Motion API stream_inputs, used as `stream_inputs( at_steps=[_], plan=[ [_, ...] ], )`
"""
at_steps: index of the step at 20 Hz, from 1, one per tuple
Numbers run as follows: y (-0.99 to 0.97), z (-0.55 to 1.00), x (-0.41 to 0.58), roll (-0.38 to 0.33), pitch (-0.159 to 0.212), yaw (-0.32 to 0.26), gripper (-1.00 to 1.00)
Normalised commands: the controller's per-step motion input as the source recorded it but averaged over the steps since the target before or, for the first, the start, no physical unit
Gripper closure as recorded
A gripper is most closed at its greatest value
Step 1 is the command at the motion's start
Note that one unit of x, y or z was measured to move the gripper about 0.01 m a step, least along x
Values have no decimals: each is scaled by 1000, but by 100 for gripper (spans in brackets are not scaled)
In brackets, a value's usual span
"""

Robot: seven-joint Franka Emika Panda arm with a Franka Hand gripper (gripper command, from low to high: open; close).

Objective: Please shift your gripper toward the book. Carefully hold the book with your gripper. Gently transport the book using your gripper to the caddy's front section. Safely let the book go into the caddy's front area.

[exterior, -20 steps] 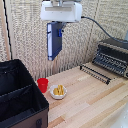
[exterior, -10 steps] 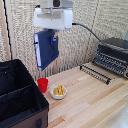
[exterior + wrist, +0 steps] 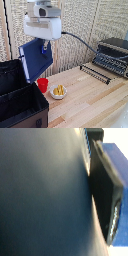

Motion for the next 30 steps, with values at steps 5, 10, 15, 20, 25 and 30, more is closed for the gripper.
stream_inputs(
  at_steps=[5, 10, 15, 20, 25, 30],
  plan=[
    [736, 11, -155, -35, 9, -115, 100],
    [496, -54, 191, -18, 0, -211, 100],
    [392, -66, 133, -4, 0, -161, 100],
    [261, -6, 0, 0, 0, -81, 100],
    [274, 0, -21, 0, 2, -66, -100],
    [222, 89, -63, 0, 1, -60, -100]
  ],
)
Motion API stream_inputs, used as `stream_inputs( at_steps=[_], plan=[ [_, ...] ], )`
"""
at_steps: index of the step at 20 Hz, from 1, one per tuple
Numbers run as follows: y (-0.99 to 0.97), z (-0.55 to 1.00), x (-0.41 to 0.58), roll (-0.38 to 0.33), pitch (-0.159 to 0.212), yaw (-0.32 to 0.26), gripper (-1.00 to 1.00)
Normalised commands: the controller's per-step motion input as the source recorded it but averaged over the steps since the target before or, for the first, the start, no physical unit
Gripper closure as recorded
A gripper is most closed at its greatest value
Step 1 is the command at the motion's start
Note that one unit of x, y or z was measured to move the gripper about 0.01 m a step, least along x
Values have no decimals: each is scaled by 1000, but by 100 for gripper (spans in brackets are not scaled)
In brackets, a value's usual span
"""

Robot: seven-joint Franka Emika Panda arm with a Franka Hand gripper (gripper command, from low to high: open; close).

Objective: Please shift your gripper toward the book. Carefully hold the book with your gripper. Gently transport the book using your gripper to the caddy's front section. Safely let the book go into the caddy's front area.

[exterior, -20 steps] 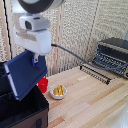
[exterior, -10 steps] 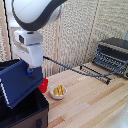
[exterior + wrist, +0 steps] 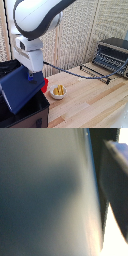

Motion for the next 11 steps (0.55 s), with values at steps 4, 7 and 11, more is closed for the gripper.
stream_inputs(
  at_steps=[4, 7, 11],
  plan=[
    [111, 176, -1, 0, 4, -70, -100],
    [-156, 284, 146, 30, 0, -44, -100],
    [-484, 231, 255, 97, 37, -22, -100]
  ],
)
